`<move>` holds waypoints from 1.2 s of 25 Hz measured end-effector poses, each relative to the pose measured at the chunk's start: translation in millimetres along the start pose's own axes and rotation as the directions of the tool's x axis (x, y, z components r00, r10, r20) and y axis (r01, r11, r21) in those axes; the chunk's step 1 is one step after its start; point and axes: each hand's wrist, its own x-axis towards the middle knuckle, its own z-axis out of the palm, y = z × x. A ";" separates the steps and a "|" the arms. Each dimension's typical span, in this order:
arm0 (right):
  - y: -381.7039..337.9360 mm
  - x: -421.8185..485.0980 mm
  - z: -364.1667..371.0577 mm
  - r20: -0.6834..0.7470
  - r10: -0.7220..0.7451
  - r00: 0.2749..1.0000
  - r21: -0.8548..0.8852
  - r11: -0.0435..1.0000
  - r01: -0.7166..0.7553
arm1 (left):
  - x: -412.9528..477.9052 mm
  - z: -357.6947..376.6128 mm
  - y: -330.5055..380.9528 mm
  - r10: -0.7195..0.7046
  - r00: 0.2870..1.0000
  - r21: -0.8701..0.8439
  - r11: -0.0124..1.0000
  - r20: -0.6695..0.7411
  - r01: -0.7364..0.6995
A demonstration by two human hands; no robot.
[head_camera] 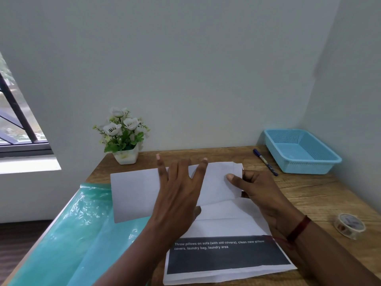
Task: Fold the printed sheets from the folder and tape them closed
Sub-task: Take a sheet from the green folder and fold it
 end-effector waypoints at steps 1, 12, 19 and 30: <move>0.6 0.3 -0.1 -0.004 -0.002 1.000 -0.022 1.000 0.001 | 0.2 0.9 -0.4 -0.001 1.000 -0.002 1.000 0.005 0.001; -3.7 -3.6 1.4 0.065 0.030 0.997 0.061 0.998 -0.034 | 2.3 4.9 -9.6 -0.013 0.999 -0.054 0.998 -0.029 0.012; -2.5 -1.1 0.6 0.064 -0.031 0.997 0.174 0.985 0.020 | 2.8 5.5 -12.6 0.011 0.998 -0.116 0.993 -0.066 -0.018; -11.4 -0.2 -15.1 -0.068 -0.185 0.980 -0.024 0.983 0.183 | 9.3 -12.4 -90.4 -0.031 0.956 -0.670 0.707 0.291 0.227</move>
